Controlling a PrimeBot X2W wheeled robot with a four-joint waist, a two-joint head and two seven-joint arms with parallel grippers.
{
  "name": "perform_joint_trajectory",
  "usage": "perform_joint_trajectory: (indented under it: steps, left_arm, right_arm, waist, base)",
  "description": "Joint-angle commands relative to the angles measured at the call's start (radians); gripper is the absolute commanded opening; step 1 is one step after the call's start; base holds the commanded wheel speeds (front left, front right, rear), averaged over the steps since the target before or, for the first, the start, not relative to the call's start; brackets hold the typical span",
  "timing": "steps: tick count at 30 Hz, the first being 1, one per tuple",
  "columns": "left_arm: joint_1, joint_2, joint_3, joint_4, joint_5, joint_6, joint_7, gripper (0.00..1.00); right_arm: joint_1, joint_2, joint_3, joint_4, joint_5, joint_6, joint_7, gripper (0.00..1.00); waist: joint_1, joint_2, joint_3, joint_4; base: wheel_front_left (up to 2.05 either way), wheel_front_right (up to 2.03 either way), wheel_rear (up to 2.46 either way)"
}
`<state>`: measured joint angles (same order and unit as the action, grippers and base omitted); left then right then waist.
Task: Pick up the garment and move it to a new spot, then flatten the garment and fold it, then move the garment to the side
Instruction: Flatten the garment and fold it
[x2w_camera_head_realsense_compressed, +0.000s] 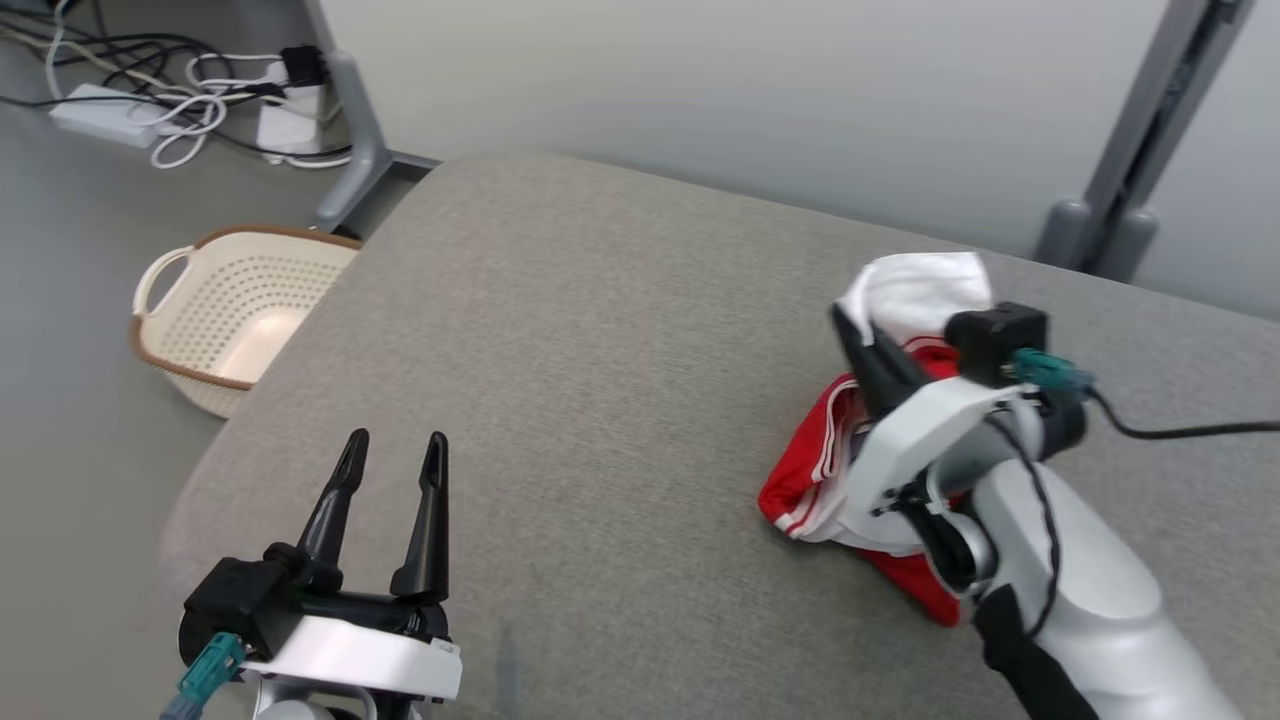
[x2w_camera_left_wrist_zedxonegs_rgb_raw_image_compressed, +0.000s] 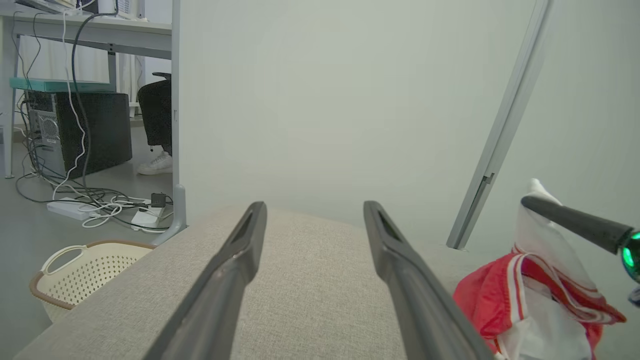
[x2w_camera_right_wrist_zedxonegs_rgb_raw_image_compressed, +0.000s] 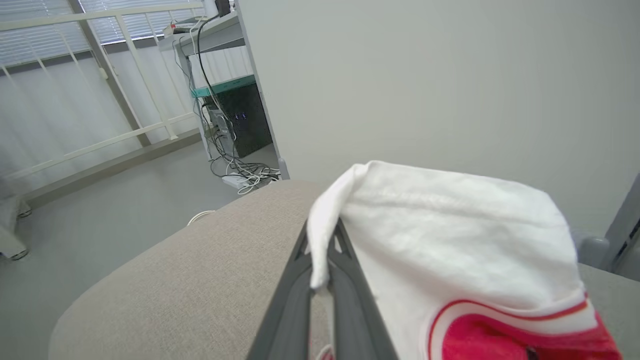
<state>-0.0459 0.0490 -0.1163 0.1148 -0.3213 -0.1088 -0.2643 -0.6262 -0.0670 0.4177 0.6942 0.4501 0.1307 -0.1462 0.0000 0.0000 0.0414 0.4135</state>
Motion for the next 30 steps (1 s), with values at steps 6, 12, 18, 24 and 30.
perform_joint_trajectory:
  steps: [6,12,18,24,30]
  left_arm:
    - [-0.035,0.003,-0.023,-0.003,-0.015,-0.003,0.0,1.0]
    - [-0.059,0.003,-0.04,-0.03,-0.037,0.013,0.0,1.0]
    - [-0.072,0.003,-0.06,-0.043,-0.045,0.029,0.0,1.0]
    - [-0.085,0.003,-0.062,-0.016,-0.03,0.023,0.0,1.0]
    - [-0.068,0.004,-0.026,-0.008,-0.011,0.015,0.0,1.0]
  right_arm:
    - [-0.074,0.012,0.208,0.026,0.14,0.0,0.043,0.0]
    - [-0.181,0.01,0.474,-0.004,0.35,0.0,0.017,0.0]
    - [-0.273,0.013,0.65,0.008,0.563,0.0,-0.055,0.41]
    - [-0.317,0.014,0.739,0.04,0.668,0.0,-0.104,1.0]
    - [-0.331,0.005,0.808,0.03,0.727,0.0,-0.1,1.0]
  waist:
    - [0.0,0.0,0.033,0.114]
    - [0.0,0.0,0.095,0.151]
    - [0.0,0.0,0.127,0.16]
    - [0.0,0.0,0.105,0.111]
    - [0.0,0.0,0.074,-0.023]
  base:
    - [0.0,0.0,0.0]
    - [0.0,0.0,0.0]
    - [0.0,0.0,0.0]
    - [0.0,0.0,0.0]
    - [0.0,0.0,0.0]
